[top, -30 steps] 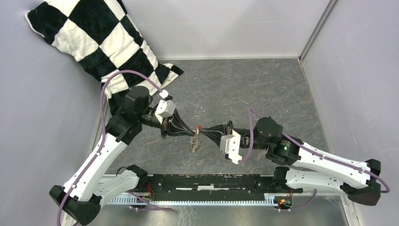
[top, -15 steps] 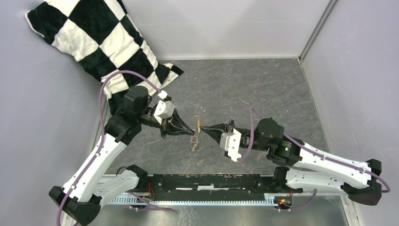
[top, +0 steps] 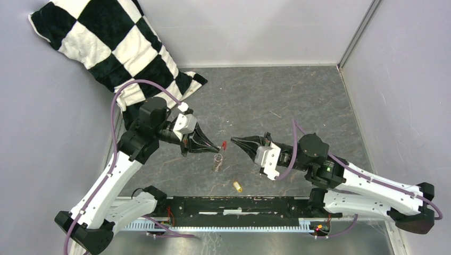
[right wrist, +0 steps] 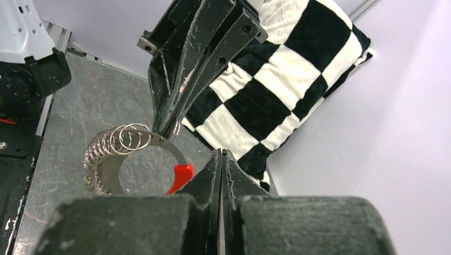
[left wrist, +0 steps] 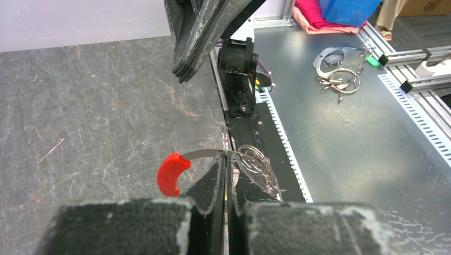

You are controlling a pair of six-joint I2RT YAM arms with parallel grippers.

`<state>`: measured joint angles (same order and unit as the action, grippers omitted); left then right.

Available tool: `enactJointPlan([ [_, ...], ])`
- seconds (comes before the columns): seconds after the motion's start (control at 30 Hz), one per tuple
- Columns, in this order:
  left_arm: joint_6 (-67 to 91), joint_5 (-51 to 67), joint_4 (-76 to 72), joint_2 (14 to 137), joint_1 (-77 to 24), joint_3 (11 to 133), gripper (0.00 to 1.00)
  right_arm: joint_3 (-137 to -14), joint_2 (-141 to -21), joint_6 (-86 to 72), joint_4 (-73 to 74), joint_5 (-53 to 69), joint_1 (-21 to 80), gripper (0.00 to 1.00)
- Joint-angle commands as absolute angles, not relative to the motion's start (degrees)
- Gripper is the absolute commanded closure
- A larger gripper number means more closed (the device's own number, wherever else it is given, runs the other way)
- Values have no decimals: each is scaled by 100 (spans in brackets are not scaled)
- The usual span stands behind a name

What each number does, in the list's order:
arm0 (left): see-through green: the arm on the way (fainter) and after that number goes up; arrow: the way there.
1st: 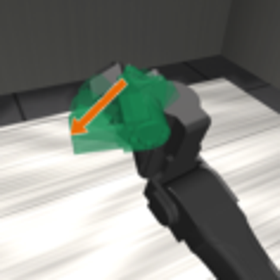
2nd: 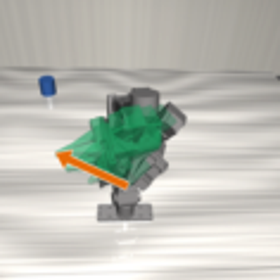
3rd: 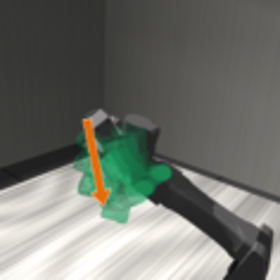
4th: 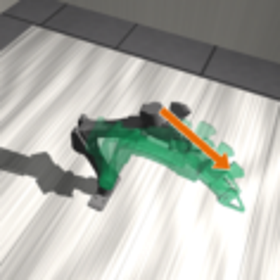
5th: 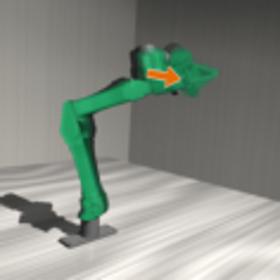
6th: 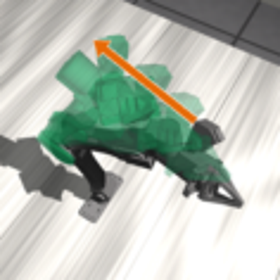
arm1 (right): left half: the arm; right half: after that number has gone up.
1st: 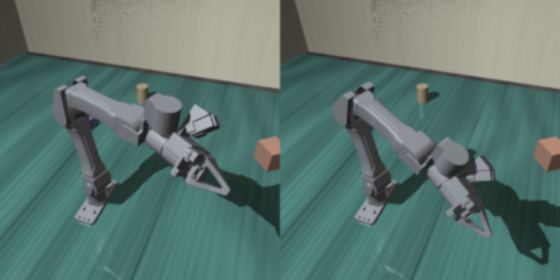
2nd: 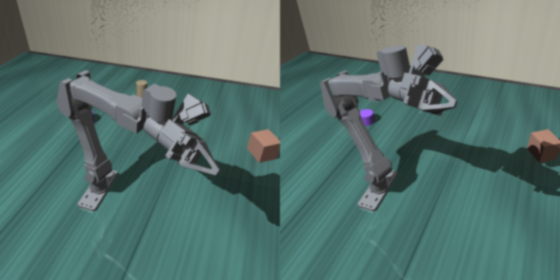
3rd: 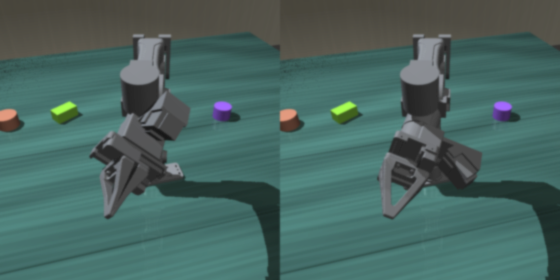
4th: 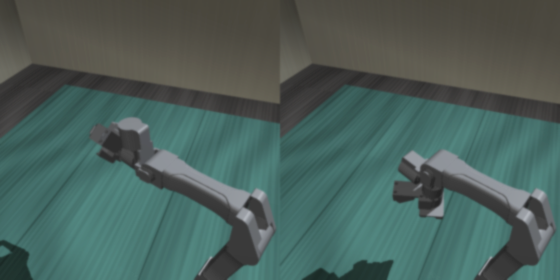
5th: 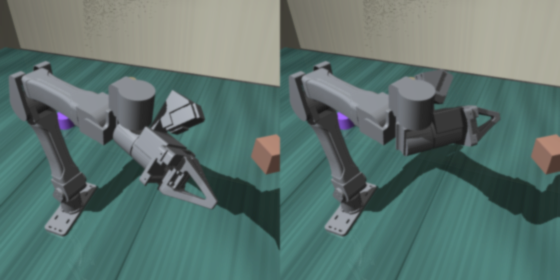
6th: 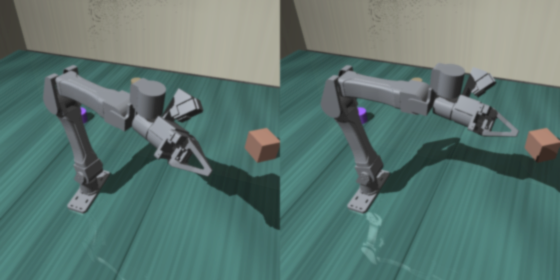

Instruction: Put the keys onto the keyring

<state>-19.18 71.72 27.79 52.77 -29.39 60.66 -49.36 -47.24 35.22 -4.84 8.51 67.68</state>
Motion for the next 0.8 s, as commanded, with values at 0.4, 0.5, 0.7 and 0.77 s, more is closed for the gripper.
enactJointPlan([
  [0.4, -3269, 6654, 3934, 5316, -2945, 6271, 98, -3209, -4109, 1837, -492, -201, 6766, 53],
  [0.5, -3508, 6635, 4261, 5370, -2945, 6259, 98, -2427, -3629, 930, -282, -248, 6767, 37],
  [0.7, -3565, 6632, 4315, 5378, -2947, 6265, 98, -1416, -3179, -802, -313, 207, 6766, 23],
  [0.77, -3585, 6627, 4315, 5372, -2944, 6246, 98, -1259, -3239, -1113, -301, 313, 6771, 24],
])
